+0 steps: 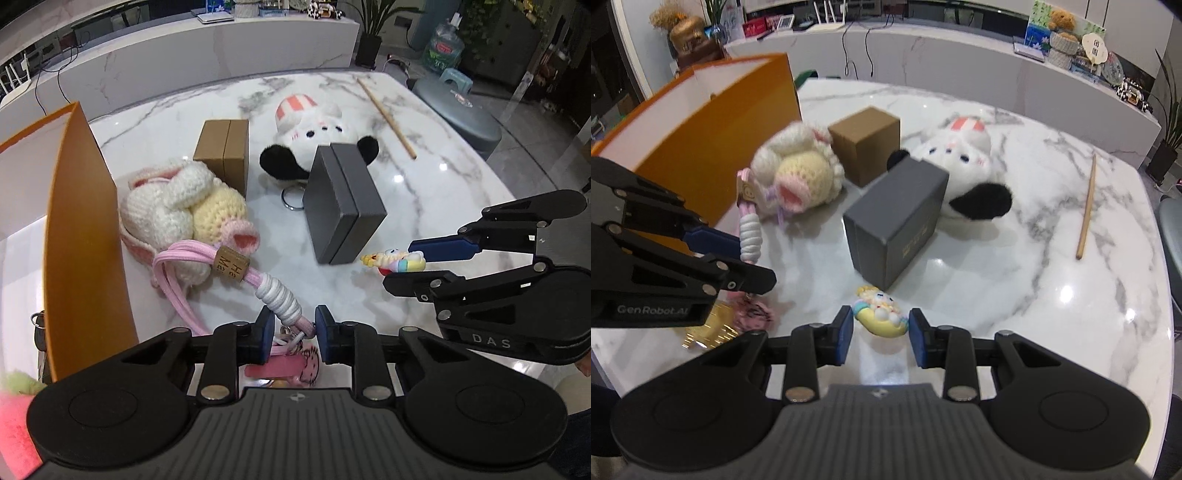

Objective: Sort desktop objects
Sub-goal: 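Grasp the pink keychain strap with the left gripper while the right gripper grasps the figurine charm, then lift the pink strap and figurine charm and carry both over the white box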

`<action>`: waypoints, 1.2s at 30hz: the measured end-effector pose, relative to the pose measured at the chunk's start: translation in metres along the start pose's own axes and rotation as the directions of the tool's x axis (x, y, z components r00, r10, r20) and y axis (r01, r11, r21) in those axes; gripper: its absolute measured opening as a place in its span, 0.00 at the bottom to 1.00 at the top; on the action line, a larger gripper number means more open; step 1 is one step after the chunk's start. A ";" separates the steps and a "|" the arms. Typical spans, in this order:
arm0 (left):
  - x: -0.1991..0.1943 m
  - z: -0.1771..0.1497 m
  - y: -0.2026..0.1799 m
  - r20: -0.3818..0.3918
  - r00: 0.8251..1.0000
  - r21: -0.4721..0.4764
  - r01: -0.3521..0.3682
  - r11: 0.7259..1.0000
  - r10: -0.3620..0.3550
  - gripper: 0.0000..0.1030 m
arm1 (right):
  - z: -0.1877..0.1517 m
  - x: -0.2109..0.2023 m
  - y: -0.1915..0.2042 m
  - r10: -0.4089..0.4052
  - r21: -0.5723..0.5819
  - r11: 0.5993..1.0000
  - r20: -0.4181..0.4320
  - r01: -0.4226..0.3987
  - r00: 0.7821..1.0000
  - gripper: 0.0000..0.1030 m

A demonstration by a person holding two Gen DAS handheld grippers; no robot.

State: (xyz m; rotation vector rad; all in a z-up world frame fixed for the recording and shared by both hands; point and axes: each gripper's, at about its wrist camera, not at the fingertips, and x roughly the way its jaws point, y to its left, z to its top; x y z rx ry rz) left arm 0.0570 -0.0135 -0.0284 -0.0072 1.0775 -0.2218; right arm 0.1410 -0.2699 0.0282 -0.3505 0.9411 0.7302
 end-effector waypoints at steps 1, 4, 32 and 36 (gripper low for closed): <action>-0.002 0.000 0.001 0.003 1.000 -0.003 0.006 1.000 -0.006 0.26 | 0.001 -0.002 0.000 0.002 0.002 1.000 0.006 -0.002 1.000 0.33; -0.009 0.002 0.005 0.019 0.999 -0.018 0.028 0.999 -0.028 0.26 | 0.002 -0.008 0.000 0.006 0.006 1.000 0.016 -0.007 1.000 0.33; -0.069 0.011 0.031 0.169 0.982 -0.088 0.102 0.991 -0.086 0.25 | 0.022 -0.045 0.008 0.023 0.016 1.000 0.121 -0.025 0.992 0.33; -0.079 0.012 0.040 0.194 0.977 -0.105 0.111 0.988 -0.089 0.23 | 0.024 -0.048 0.012 0.025 0.012 1.000 0.133 -0.027 0.991 0.33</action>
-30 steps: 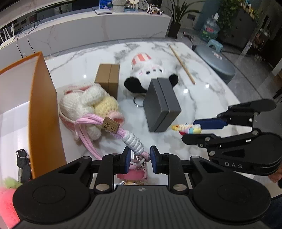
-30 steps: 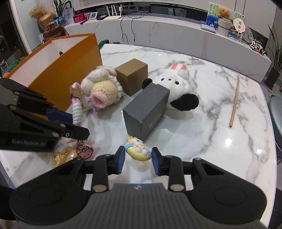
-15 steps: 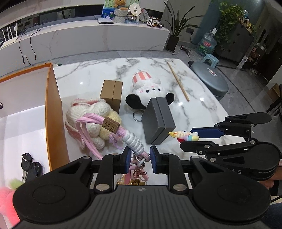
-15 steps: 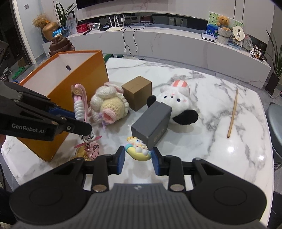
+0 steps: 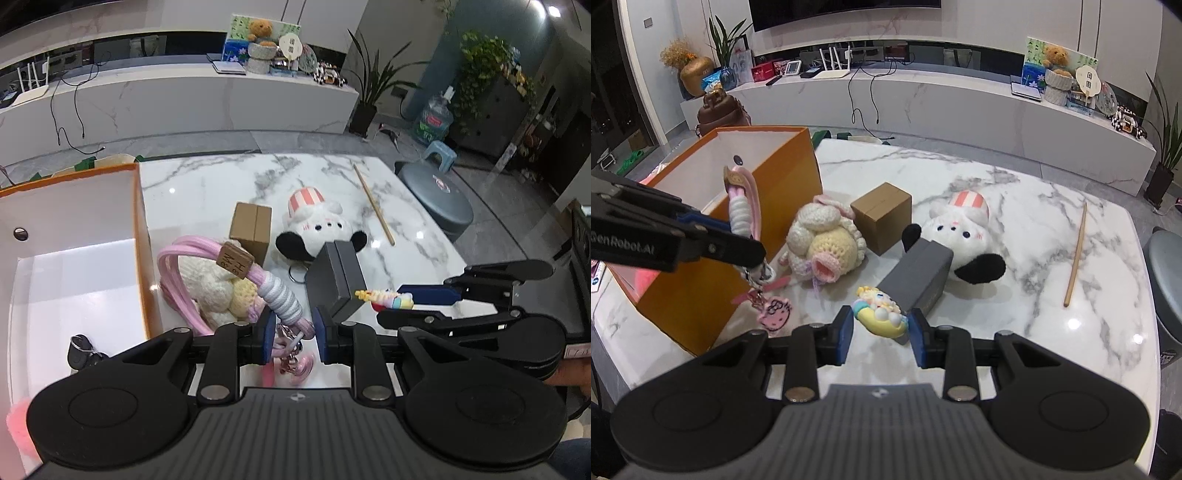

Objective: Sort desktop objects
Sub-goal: 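Lift the pink strap and figurine charm and carry both over the white box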

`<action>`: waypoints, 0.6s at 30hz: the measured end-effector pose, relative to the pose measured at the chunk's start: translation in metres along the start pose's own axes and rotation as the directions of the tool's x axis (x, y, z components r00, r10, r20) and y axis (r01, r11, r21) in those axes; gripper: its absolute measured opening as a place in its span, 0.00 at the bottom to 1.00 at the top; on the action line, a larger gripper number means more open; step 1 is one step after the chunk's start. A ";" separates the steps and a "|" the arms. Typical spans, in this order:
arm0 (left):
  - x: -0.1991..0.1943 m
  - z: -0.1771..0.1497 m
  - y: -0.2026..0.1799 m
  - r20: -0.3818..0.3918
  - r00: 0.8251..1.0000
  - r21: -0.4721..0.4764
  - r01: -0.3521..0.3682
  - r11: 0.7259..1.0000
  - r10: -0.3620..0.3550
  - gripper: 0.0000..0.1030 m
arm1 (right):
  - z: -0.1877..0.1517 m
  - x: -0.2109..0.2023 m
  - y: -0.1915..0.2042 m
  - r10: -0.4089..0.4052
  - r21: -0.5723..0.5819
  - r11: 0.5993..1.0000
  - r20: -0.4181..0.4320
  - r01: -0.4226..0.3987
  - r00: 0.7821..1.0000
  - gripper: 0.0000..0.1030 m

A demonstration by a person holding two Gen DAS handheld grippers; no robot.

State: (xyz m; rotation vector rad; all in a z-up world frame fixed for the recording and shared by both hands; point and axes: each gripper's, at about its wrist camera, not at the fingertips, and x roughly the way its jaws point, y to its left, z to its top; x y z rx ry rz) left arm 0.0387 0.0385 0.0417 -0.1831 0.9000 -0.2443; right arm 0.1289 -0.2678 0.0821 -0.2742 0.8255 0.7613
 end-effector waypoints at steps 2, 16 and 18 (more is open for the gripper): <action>-0.003 0.002 0.002 0.010 1.000 -0.009 0.003 1.000 -0.003 0.16 | 0.002 -0.002 0.002 0.002 -0.002 1.000 0.007 -0.002 1.000 0.33; -0.009 0.003 0.004 0.033 0.999 -0.011 0.011 1.000 -0.011 0.16 | 0.005 -0.007 0.007 0.008 -0.009 1.000 0.026 -0.007 1.000 0.33; -0.010 0.004 0.004 0.037 0.999 -0.011 0.011 1.000 -0.010 0.16 | 0.006 -0.009 0.007 0.006 -0.007 1.000 0.032 -0.006 0.999 0.33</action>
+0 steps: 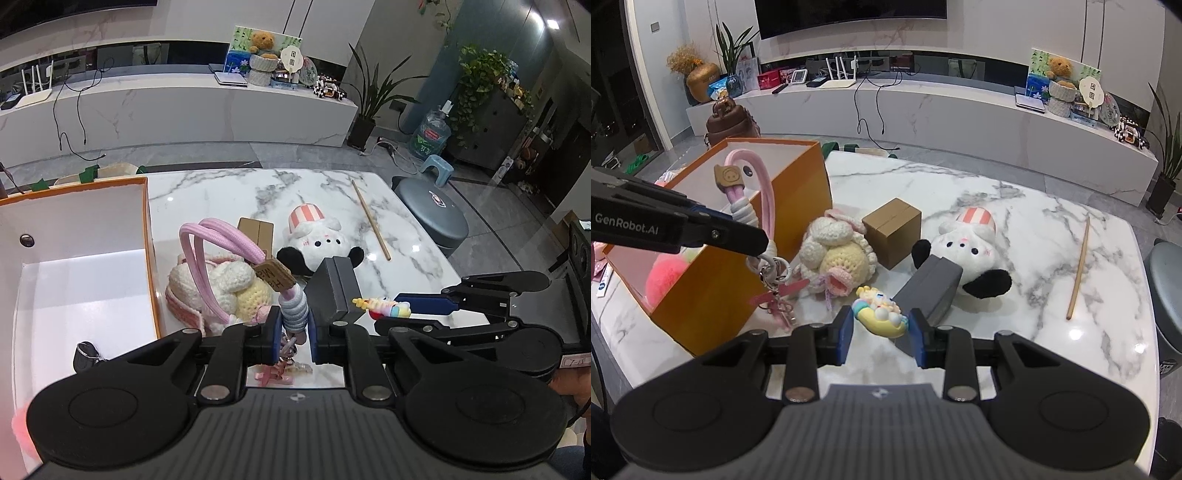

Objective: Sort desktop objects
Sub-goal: 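Lift the pink strap and figurine charm and carry both over the white box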

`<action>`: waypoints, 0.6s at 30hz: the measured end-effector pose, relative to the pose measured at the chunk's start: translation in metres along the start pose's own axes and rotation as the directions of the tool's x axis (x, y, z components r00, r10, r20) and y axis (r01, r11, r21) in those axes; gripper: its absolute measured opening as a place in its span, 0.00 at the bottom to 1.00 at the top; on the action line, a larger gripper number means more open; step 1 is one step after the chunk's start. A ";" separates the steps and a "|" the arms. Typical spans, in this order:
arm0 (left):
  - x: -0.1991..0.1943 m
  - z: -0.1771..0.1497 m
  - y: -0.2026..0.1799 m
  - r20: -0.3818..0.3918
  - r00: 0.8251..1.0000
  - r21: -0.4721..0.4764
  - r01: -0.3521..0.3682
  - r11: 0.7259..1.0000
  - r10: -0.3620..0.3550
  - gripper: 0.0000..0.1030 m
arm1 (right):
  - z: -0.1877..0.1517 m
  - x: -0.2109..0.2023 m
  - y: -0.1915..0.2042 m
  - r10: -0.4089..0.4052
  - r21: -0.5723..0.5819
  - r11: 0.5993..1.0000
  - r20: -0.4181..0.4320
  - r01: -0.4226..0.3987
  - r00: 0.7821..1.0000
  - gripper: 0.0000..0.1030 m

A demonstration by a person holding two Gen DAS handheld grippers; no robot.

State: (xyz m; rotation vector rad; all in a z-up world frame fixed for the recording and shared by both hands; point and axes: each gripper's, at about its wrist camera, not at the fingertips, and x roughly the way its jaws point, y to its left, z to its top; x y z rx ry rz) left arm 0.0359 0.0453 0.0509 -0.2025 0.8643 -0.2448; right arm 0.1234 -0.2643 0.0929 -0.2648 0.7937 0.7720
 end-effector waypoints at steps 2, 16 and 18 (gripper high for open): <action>-0.002 0.001 -0.001 0.007 1.000 0.000 0.000 1.000 0.000 0.16 | 0.002 -0.003 0.000 -0.002 0.002 1.000 0.011 0.002 1.000 0.33; -0.075 0.029 0.005 0.199 0.980 -0.016 -0.001 1.000 0.004 0.16 | 0.041 -0.027 0.038 0.057 -0.042 0.998 0.153 -0.051 0.987 0.33; -0.084 0.030 0.009 0.217 0.976 -0.022 -0.006 1.000 0.011 0.16 | 0.045 -0.026 0.046 0.067 -0.051 0.997 0.164 -0.059 0.984 0.33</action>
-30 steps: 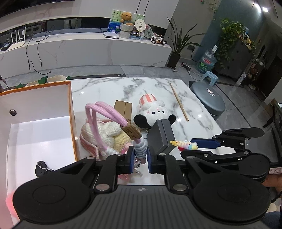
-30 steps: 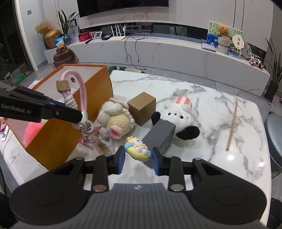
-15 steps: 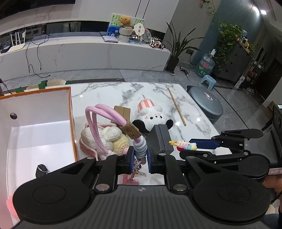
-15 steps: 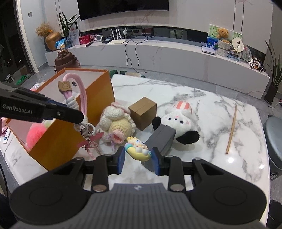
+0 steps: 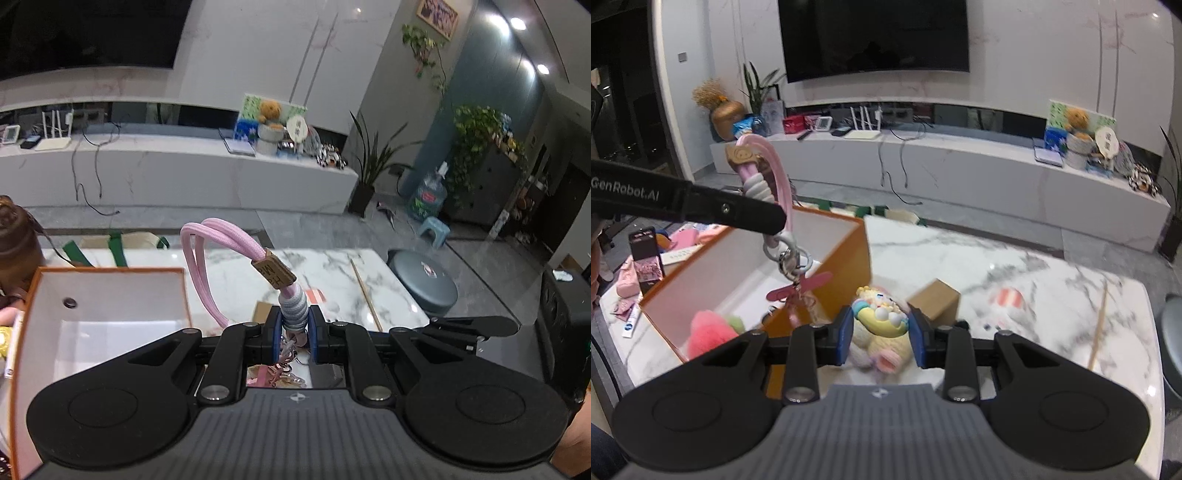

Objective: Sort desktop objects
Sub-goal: 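Lift the pink strap and figurine charm and carry both over the white box, then open both grippers to drop the strap and charm into the box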

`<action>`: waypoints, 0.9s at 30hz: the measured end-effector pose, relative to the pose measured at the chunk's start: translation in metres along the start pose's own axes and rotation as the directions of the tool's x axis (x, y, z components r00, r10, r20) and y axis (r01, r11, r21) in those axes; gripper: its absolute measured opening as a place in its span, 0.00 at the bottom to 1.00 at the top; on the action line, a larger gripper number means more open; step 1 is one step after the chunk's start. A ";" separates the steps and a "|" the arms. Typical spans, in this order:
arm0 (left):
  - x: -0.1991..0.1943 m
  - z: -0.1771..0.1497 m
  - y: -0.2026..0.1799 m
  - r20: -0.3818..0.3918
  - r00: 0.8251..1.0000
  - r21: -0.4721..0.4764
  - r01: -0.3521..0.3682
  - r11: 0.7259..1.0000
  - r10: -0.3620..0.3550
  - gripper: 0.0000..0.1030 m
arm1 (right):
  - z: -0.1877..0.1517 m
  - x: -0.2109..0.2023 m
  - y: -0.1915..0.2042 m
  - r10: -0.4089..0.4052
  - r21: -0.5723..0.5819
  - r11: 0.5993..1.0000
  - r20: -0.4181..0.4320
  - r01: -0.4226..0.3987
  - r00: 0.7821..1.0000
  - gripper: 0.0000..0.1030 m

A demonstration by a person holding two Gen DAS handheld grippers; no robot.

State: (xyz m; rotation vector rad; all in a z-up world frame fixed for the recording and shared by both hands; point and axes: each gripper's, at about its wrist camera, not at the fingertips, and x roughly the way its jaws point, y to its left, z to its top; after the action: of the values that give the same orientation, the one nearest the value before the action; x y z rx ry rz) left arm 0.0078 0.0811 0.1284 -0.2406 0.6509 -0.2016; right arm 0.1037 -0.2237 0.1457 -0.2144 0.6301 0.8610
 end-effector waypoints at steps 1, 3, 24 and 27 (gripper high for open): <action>-0.005 0.001 0.002 0.009 1.000 -0.002 -0.004 1.000 0.004 0.16 | 0.003 0.001 0.005 0.007 -0.006 1.000 0.006 -0.007 1.000 0.33; -0.016 0.005 0.007 0.034 0.999 -0.008 -0.016 1.000 0.016 0.16 | 0.008 0.002 0.013 0.019 -0.014 1.000 0.019 -0.019 1.000 0.33; -0.030 -0.002 0.086 0.019 0.986 -0.109 -0.161 0.981 0.164 0.16 | 0.022 0.070 0.117 0.122 -0.199 0.972 -0.006 -0.121 0.992 0.34; -0.015 -0.008 0.100 -0.036 0.981 -0.112 -0.196 0.974 0.193 0.16 | 0.016 0.090 0.128 0.119 -0.229 0.965 -0.061 -0.130 0.991 0.34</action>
State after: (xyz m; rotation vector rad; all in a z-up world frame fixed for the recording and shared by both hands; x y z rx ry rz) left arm 0.0019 0.1787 0.1024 -0.2837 0.7073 0.0214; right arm 0.0566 -0.0770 0.1141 -0.4110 0.5906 1.0549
